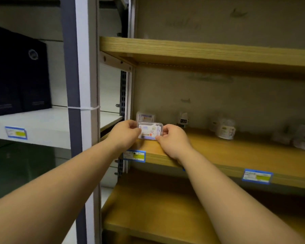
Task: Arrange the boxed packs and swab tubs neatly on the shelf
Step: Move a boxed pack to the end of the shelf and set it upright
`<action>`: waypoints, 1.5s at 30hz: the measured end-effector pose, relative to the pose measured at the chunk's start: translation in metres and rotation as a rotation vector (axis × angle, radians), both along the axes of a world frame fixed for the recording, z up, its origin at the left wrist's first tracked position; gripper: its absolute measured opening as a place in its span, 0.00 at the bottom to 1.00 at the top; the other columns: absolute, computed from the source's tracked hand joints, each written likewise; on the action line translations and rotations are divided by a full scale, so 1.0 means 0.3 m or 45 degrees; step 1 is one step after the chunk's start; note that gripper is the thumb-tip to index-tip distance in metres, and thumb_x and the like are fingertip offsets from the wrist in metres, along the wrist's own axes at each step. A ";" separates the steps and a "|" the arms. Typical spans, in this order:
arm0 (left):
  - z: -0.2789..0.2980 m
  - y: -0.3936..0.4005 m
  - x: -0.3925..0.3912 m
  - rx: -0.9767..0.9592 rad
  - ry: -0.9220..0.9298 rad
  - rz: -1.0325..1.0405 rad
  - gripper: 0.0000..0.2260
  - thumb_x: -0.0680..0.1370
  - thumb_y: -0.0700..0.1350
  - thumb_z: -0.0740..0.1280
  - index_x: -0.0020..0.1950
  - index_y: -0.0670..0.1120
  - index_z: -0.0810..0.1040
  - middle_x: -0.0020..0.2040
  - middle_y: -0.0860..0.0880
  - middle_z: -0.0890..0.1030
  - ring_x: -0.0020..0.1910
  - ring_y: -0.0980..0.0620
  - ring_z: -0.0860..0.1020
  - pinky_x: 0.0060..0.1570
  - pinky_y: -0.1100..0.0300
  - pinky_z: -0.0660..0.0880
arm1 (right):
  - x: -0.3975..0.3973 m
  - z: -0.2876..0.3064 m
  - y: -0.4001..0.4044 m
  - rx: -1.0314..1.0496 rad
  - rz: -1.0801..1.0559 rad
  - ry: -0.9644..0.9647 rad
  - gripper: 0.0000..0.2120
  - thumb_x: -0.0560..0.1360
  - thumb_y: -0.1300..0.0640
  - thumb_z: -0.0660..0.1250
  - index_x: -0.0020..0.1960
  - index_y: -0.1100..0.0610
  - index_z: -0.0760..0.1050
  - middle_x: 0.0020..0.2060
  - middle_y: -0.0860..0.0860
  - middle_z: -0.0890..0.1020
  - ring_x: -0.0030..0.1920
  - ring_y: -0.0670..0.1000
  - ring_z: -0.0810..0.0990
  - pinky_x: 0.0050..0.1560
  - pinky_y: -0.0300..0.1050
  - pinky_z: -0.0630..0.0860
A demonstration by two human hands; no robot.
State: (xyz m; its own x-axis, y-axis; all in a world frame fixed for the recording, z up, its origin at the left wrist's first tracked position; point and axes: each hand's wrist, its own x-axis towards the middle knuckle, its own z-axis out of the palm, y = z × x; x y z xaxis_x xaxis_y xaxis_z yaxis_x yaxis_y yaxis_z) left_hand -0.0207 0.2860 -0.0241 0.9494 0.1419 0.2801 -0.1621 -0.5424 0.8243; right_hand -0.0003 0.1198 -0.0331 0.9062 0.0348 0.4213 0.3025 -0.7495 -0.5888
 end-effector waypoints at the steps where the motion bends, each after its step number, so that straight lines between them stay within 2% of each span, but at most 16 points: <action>1: 0.002 -0.006 -0.001 -0.003 -0.002 0.023 0.17 0.80 0.46 0.65 0.69 0.48 0.76 0.58 0.50 0.81 0.53 0.52 0.79 0.52 0.57 0.77 | 0.000 0.003 0.005 -0.036 0.009 -0.001 0.10 0.76 0.54 0.70 0.56 0.54 0.79 0.51 0.50 0.83 0.51 0.52 0.81 0.51 0.50 0.80; 3: 0.004 -0.014 -0.001 -0.034 0.038 0.044 0.16 0.80 0.45 0.64 0.68 0.48 0.76 0.57 0.49 0.81 0.53 0.51 0.79 0.53 0.56 0.77 | 0.005 0.006 0.004 -0.075 0.021 0.017 0.11 0.77 0.54 0.70 0.58 0.54 0.78 0.53 0.50 0.82 0.52 0.52 0.80 0.52 0.50 0.80; 7: 0.055 -0.001 0.057 -0.184 0.210 0.046 0.13 0.77 0.38 0.67 0.60 0.49 0.78 0.54 0.46 0.83 0.55 0.46 0.81 0.59 0.50 0.79 | 0.032 0.034 -0.021 0.064 0.160 0.162 0.11 0.78 0.58 0.68 0.59 0.52 0.80 0.51 0.48 0.83 0.52 0.50 0.81 0.53 0.46 0.79; 11: 0.082 0.017 0.193 -0.182 0.233 0.084 0.12 0.76 0.34 0.68 0.58 0.44 0.81 0.52 0.44 0.83 0.52 0.44 0.81 0.57 0.49 0.80 | 0.133 0.098 -0.015 -0.046 0.233 0.262 0.12 0.77 0.57 0.70 0.60 0.55 0.81 0.46 0.48 0.83 0.45 0.48 0.80 0.44 0.41 0.76; 13: 0.078 0.004 0.255 -0.203 0.172 0.117 0.11 0.81 0.38 0.62 0.61 0.44 0.80 0.55 0.43 0.83 0.52 0.43 0.82 0.54 0.52 0.80 | 0.201 0.106 -0.002 -0.043 0.187 0.299 0.18 0.77 0.57 0.70 0.66 0.56 0.78 0.54 0.51 0.83 0.51 0.51 0.81 0.48 0.42 0.75; 15: 0.057 -0.017 0.295 -0.151 0.143 0.110 0.15 0.83 0.39 0.57 0.67 0.40 0.76 0.61 0.40 0.81 0.58 0.40 0.80 0.55 0.53 0.77 | 0.267 0.081 0.008 0.000 0.151 0.297 0.20 0.76 0.55 0.70 0.67 0.53 0.77 0.58 0.53 0.83 0.54 0.52 0.80 0.48 0.42 0.75; 18: 0.029 -0.039 0.339 -0.018 0.059 0.096 0.15 0.81 0.38 0.59 0.65 0.35 0.75 0.62 0.36 0.79 0.62 0.36 0.78 0.55 0.51 0.74 | 0.354 0.029 0.017 0.066 0.158 0.216 0.18 0.74 0.53 0.71 0.64 0.51 0.80 0.56 0.51 0.84 0.54 0.51 0.81 0.52 0.42 0.76; 20: 0.028 -0.041 0.344 0.042 0.063 0.101 0.14 0.81 0.38 0.60 0.65 0.37 0.74 0.61 0.37 0.79 0.59 0.38 0.78 0.56 0.52 0.76 | 0.376 0.014 0.015 0.065 0.175 0.203 0.18 0.74 0.53 0.70 0.64 0.50 0.80 0.55 0.49 0.84 0.54 0.50 0.81 0.56 0.44 0.77; 22: 0.030 -0.034 0.350 0.055 0.094 0.127 0.13 0.82 0.38 0.59 0.66 0.41 0.74 0.60 0.40 0.79 0.56 0.40 0.79 0.60 0.48 0.77 | 0.383 0.009 0.004 0.033 0.192 0.201 0.19 0.74 0.53 0.70 0.65 0.49 0.79 0.55 0.47 0.84 0.55 0.49 0.81 0.59 0.46 0.77; 25: 0.033 -0.029 0.342 0.084 0.090 0.118 0.13 0.83 0.38 0.58 0.66 0.43 0.74 0.60 0.41 0.79 0.56 0.42 0.79 0.59 0.46 0.78 | 0.383 0.008 0.003 0.021 0.201 0.233 0.20 0.73 0.52 0.69 0.65 0.50 0.79 0.54 0.47 0.84 0.55 0.50 0.81 0.59 0.47 0.78; 32: 0.025 -0.034 0.332 -0.037 0.122 0.120 0.10 0.82 0.41 0.59 0.62 0.49 0.74 0.49 0.47 0.79 0.46 0.46 0.80 0.46 0.52 0.80 | 0.386 0.005 0.010 -0.002 0.203 0.271 0.16 0.72 0.55 0.67 0.60 0.51 0.80 0.47 0.51 0.84 0.49 0.52 0.82 0.55 0.50 0.80; 35: 0.019 -0.035 0.351 -0.079 0.136 0.145 0.16 0.81 0.41 0.62 0.69 0.46 0.70 0.43 0.51 0.72 0.43 0.49 0.76 0.36 0.57 0.73 | 0.386 0.006 0.009 0.026 0.155 0.274 0.16 0.73 0.55 0.68 0.60 0.52 0.79 0.49 0.50 0.84 0.50 0.52 0.81 0.56 0.49 0.80; 39: 0.024 -0.023 0.348 -0.068 0.143 0.164 0.20 0.80 0.44 0.64 0.71 0.45 0.67 0.42 0.49 0.71 0.40 0.50 0.74 0.33 0.57 0.70 | 0.340 0.034 0.005 0.078 0.126 0.345 0.22 0.72 0.52 0.71 0.66 0.53 0.75 0.56 0.51 0.81 0.55 0.53 0.79 0.59 0.50 0.78; 41: 0.034 -0.021 0.310 -0.009 0.134 0.199 0.21 0.80 0.45 0.64 0.72 0.43 0.67 0.43 0.47 0.73 0.39 0.49 0.74 0.35 0.56 0.72 | 0.280 0.060 -0.010 0.171 0.096 0.436 0.21 0.73 0.51 0.71 0.64 0.55 0.73 0.54 0.53 0.80 0.54 0.54 0.79 0.58 0.50 0.77; 43: 0.059 -0.016 0.256 0.046 0.187 0.216 0.22 0.79 0.47 0.66 0.72 0.43 0.67 0.52 0.42 0.77 0.45 0.45 0.77 0.44 0.52 0.77 | 0.208 0.080 -0.031 0.331 0.100 0.524 0.21 0.74 0.51 0.71 0.64 0.56 0.72 0.53 0.55 0.80 0.54 0.55 0.80 0.58 0.53 0.78; 45: 0.088 -0.020 0.202 0.053 0.307 0.157 0.19 0.80 0.49 0.66 0.67 0.42 0.71 0.54 0.40 0.79 0.50 0.41 0.79 0.53 0.48 0.77 | 0.121 0.087 -0.072 0.523 0.147 0.523 0.21 0.77 0.51 0.69 0.67 0.58 0.73 0.54 0.55 0.81 0.55 0.53 0.80 0.60 0.54 0.78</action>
State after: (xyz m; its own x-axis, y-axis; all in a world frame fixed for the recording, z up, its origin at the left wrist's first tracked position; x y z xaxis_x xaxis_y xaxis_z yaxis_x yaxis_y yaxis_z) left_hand 0.0398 0.2801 0.0022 0.9656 0.2539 0.0558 0.1058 -0.5800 0.8077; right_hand 0.0360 0.0980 -0.0071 0.9980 0.0514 0.0367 0.0546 -0.4113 -0.9098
